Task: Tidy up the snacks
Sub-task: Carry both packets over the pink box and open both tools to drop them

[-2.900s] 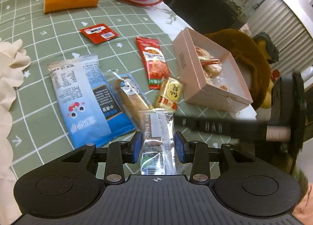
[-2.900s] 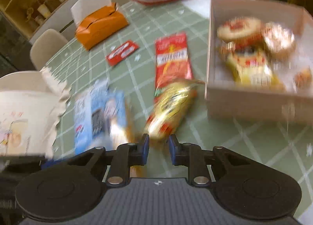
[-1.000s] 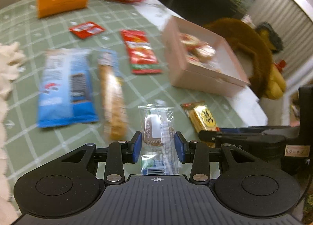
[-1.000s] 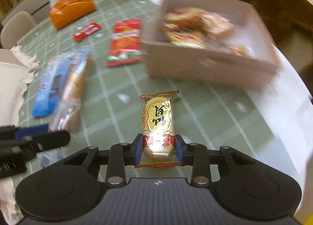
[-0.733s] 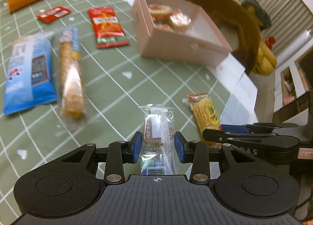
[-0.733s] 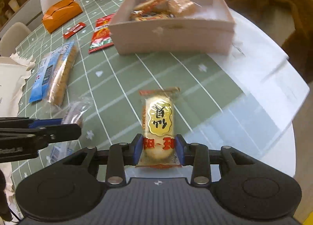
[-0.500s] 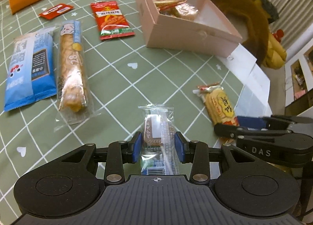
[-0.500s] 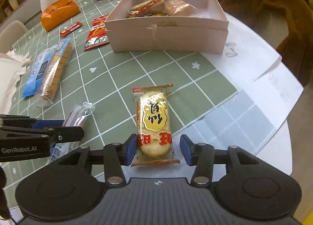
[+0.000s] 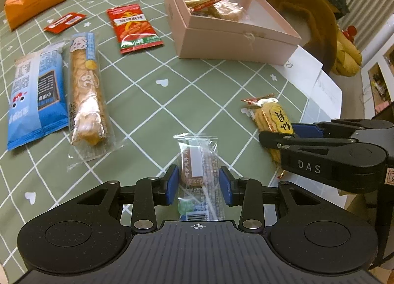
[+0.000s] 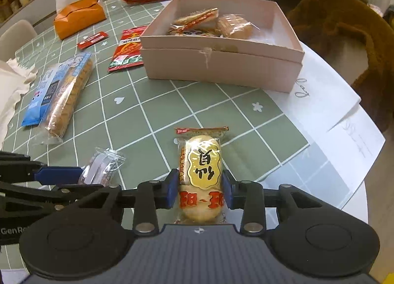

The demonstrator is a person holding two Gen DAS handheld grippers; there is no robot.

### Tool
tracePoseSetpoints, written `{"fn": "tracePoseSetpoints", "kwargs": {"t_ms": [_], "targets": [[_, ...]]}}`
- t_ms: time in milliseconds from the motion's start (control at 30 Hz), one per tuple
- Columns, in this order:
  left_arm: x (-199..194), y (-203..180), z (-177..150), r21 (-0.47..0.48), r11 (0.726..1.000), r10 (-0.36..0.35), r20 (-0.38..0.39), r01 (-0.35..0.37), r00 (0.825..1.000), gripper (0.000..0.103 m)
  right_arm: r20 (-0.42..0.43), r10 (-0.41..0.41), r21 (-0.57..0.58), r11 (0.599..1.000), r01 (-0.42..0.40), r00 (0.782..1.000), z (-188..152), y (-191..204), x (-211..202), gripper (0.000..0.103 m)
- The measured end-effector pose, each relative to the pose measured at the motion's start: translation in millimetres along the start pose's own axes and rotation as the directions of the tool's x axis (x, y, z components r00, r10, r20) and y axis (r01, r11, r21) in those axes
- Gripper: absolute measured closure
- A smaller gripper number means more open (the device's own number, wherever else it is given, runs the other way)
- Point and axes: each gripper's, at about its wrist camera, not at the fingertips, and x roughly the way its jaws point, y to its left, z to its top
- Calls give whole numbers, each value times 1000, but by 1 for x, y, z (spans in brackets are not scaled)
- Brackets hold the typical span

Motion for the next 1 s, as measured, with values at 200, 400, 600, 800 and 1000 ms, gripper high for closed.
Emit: {"fn": "tracePoseSetpoints", "kwargs": {"t_ms": [200, 400, 600, 800, 1000], "targets": [[0, -10, -5, 81, 996, 30, 8, -31, 1000, 61, 4, 14, 12, 1000, -14, 1000, -5, -5, -2, 68], [1, -20, -11, 114, 990, 75, 30, -78, 997, 60, 18, 9, 17, 1000, -9, 1000, -10, -7, -5, 68], [-4, -20, -18, 100, 992, 75, 74, -82, 994, 63, 31, 27, 39, 999, -28, 999, -15, -15, -11, 69], [-82, -22, 38, 42, 998, -67, 337, 56, 939, 64, 204, 41, 36, 998, -50, 978, 23, -35, -76, 69], [-149, -41, 145, 135, 991, -89, 523, 21, 848, 63, 429, 31, 9, 999, -38, 903, 125, -61, -165, 69]]}}
